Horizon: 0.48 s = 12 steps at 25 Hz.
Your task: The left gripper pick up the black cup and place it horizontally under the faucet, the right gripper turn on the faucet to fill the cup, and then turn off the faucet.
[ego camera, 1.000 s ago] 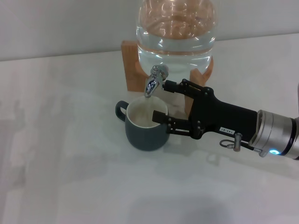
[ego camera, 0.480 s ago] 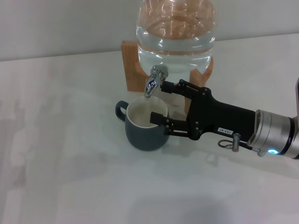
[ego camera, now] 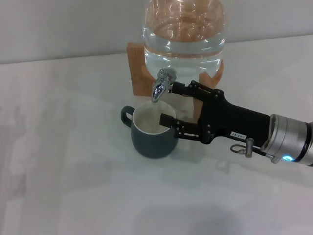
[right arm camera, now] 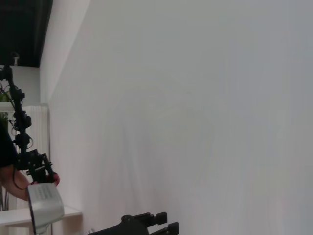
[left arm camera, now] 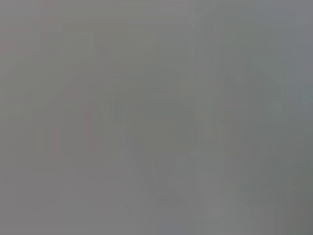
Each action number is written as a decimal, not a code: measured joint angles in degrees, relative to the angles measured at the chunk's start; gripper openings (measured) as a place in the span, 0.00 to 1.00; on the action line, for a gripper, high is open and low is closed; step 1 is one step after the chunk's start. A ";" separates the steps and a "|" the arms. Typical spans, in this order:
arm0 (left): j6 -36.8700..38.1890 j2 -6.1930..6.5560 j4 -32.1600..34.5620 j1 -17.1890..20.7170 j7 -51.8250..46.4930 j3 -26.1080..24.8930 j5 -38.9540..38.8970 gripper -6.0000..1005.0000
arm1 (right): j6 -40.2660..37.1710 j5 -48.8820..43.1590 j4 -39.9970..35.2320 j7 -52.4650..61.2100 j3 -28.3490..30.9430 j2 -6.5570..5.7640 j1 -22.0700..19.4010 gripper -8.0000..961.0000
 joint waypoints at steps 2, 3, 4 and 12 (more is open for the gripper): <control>0.00 -0.04 -0.21 0.00 0.00 0.00 0.01 0.49 | -0.26 0.10 -0.87 -0.02 0.12 0.00 -0.53 0.89; 0.00 -0.05 -0.23 -0.01 0.00 0.00 0.01 0.49 | -0.51 0.14 -1.46 0.02 0.16 -0.02 -0.86 0.89; 0.00 -0.07 -0.24 -0.04 0.00 0.00 0.02 0.49 | -0.86 0.16 -2.29 0.16 0.36 -0.04 -1.36 0.89; -0.16 -0.08 -0.27 -0.09 0.00 0.00 -0.04 0.49 | -0.26 -0.14 -4.32 1.39 0.28 -0.03 -2.81 0.89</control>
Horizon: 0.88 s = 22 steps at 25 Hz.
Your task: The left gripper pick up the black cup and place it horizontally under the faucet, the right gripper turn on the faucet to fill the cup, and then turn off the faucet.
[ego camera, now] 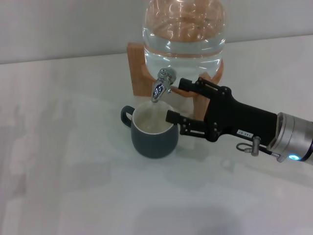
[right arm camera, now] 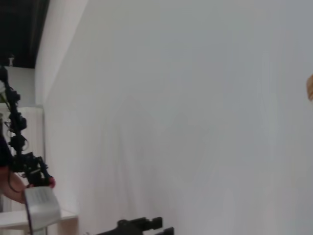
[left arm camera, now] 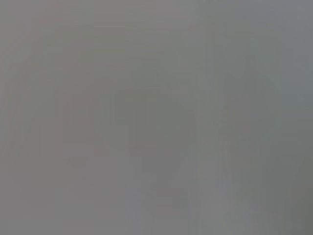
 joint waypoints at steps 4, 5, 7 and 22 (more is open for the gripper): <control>-0.34 0.00 0.00 0.00 0.01 0.00 -0.01 0.49 | 1.58 -0.15 0.27 0.12 -0.33 0.02 -0.19 0.89; -0.36 0.00 0.00 0.00 0.03 0.00 -0.01 0.49 | 2.04 -0.16 0.33 0.14 -0.63 0.02 -0.30 0.89; -0.40 0.00 0.01 0.00 0.05 0.00 -0.04 0.49 | 2.50 -0.17 0.40 0.18 -1.23 0.03 -0.41 0.89; -0.55 -0.08 -0.08 0.17 0.00 0.00 -0.02 0.49 | 2.45 0.32 0.24 0.21 -2.50 -0.16 -1.96 0.89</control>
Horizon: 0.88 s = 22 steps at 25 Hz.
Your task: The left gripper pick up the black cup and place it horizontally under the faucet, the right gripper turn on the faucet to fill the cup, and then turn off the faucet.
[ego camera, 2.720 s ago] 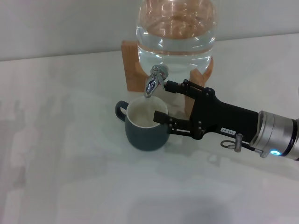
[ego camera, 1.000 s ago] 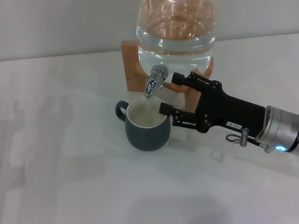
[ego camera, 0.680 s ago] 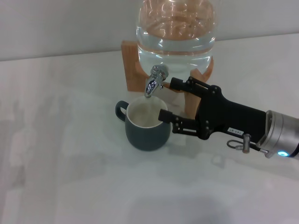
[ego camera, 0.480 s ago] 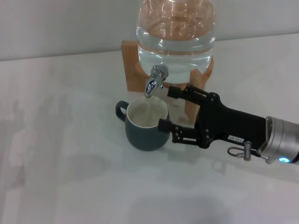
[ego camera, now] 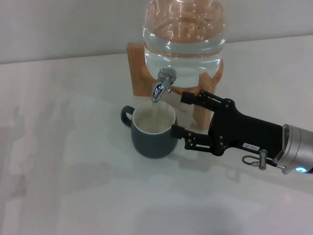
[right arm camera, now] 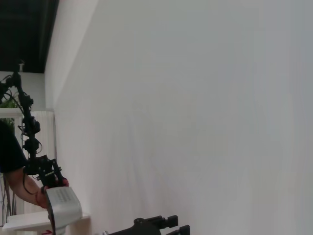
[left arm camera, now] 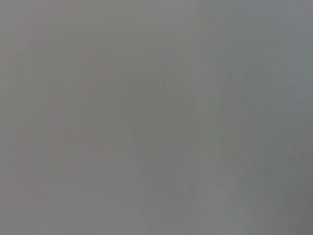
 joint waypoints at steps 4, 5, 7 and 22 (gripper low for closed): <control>-0.04 -0.07 -0.01 -0.03 0.00 0.00 0.03 0.49 | -0.05 -0.20 -0.18 0.07 -0.35 0.08 -0.12 0.89; -0.06 -0.07 -0.01 -0.06 0.00 0.00 0.04 0.49 | -0.04 -0.34 -0.19 0.07 -0.68 0.13 -0.09 0.89; -0.08 -0.09 -0.01 -0.12 0.00 0.00 0.05 0.49 | -0.05 -0.45 -0.19 0.07 -1.22 0.16 0.10 0.89; -1.00 -0.18 0.22 -0.18 0.00 1.37 0.11 0.49 | -2.21 -0.09 -0.05 1.95 -4.78 0.19 3.60 0.89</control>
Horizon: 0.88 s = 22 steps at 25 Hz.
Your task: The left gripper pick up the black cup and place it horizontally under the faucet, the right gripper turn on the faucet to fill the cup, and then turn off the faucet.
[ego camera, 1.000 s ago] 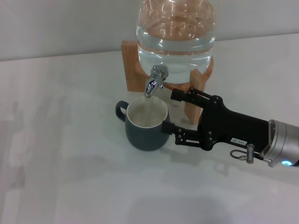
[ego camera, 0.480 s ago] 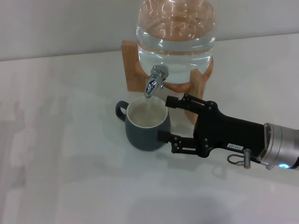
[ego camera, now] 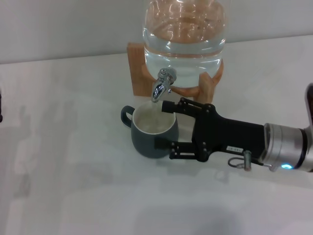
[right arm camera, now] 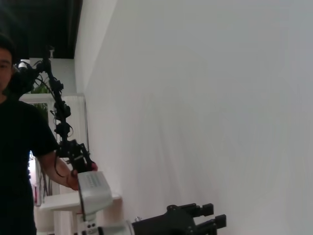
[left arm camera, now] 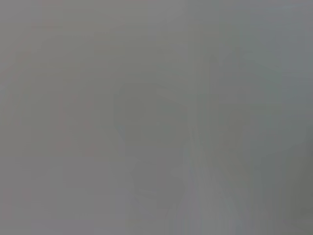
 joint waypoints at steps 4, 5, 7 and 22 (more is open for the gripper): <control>-0.10 0.01 0.17 0.00 0.09 1.24 -0.01 0.49 | -1.85 0.40 -0.13 0.43 0.28 0.00 0.72 0.89; -0.12 0.02 0.22 0.00 0.20 1.65 -0.01 0.49 | -2.13 0.51 -0.14 0.49 0.30 0.00 0.85 0.89; -0.13 0.00 0.26 -0.02 0.35 2.00 -0.02 0.49 | -2.59 0.64 -0.16 0.58 0.30 0.00 1.15 0.89; -0.32 0.00 0.08 -0.53 0.10 2.15 -0.02 0.49 | -3.46 2.41 -0.23 0.58 0.38 -0.01 1.44 0.89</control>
